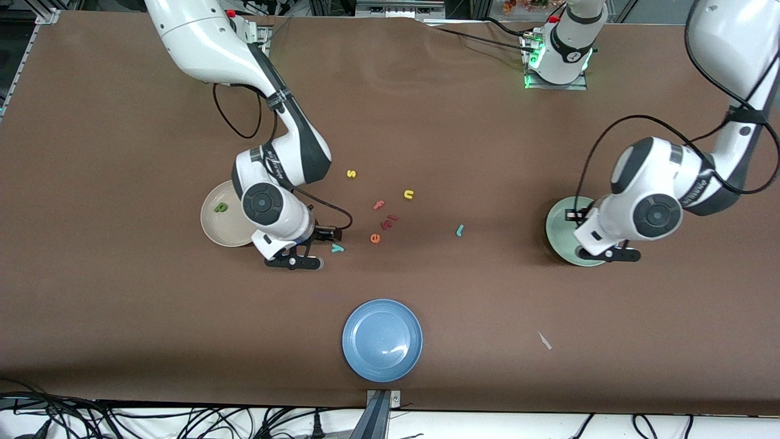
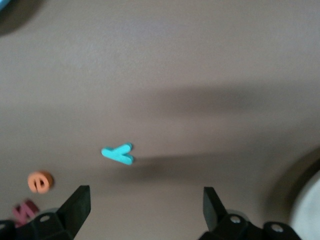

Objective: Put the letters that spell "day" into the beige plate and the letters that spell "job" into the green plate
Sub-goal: 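Drop the green letter on the cream plate while the left gripper drops the pink b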

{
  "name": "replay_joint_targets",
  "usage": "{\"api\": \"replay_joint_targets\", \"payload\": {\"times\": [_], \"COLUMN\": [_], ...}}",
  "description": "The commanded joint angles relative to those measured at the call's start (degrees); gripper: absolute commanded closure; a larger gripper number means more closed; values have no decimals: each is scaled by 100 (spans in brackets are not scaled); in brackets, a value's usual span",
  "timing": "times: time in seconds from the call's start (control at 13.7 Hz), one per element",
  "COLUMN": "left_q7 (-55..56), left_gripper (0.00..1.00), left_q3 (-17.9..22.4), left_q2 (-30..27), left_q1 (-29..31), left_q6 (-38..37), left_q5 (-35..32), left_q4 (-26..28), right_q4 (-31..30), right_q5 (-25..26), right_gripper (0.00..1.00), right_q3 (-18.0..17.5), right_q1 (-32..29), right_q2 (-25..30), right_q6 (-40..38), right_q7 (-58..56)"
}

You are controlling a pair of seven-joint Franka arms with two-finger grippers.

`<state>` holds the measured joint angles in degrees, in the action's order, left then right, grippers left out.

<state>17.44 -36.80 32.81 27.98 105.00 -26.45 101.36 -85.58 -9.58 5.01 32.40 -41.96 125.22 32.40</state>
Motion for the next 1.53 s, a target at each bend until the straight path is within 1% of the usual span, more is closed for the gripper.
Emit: {"api": "replay_joint_targets", "payload": {"times": [0.0,0.07,0.15,0.22,0.29,0.36,0.51,0.58,0.66,0.73,0.8,0.87,1.02,1.09,1.17,1.24,1.31,1.46], "left_q7": [-100,-100,-100,-100,-100,-83,-4,110,467,976,1599,2266,3437,3964,4422,4644,4681,4620], "left_gripper": [100,100,90,60,32,0,0,0,0,0,0,0,0,0,0,2,9,10], "left_q3": [-82,-82,-73,-73,-82,-99,-265,-449,-616,-810,-994,-1022,-987,-961,-926,-787,-533,99], "left_q2": [655,735,744,744,735,692,517,437,358,340,349,383,593,743,866,980,1034,1095], "left_q1": [347,427,428,436,437,437,410,402,384,332,166,-97,-694,-976,-1222,-1451,-1731,-2407], "left_q6": [415,486,521,521,521,513,460,451,451,451,451,477,556,696,993,1379,1722,2102], "left_q5": [-649,-773,-783,-783,-739,-686,-442,-109,207,367,377,378,377,343,316,281,281,281], "left_q4": [-37,-28,-37,-37,-37,-55,-177,-247,-257,-257,-266,-266,-440,-572,-608,-608,-608,-617], "right_q4": [191,191,191,191,191,191,217,217,217,217,226,226,226,226,226,226,226,226], "right_q5": [52,70,157,210,219,219,219,280,438,578,623,624,624,624,641,650,659,659], "right_gripper": [4,13,16,23,27,31,31,31,31,31,31,31,31,31,32,38,48,65], "right_q3": [0,8,8,0,8,8,8,8,8,8,8,17,8,17,9,8,17,17], "right_q1": [222,232,223,232,241,258,267,267,276,337,364,364,373,381,373,381,373,373], "right_q2": [-321,-382,-427,-497,-558,-594,-594,-603,-664,-708,-717,-717,-734,-735,-735,-735,-735,-735], "right_q6": [300,310,353,502,607,635,644,687,827,907,916,925,934,942,995,1013,1013,1013], "right_q7": [784,785,785,802,811,811,803,803,803,803,803,803,881,899,899,891,890,890]}}
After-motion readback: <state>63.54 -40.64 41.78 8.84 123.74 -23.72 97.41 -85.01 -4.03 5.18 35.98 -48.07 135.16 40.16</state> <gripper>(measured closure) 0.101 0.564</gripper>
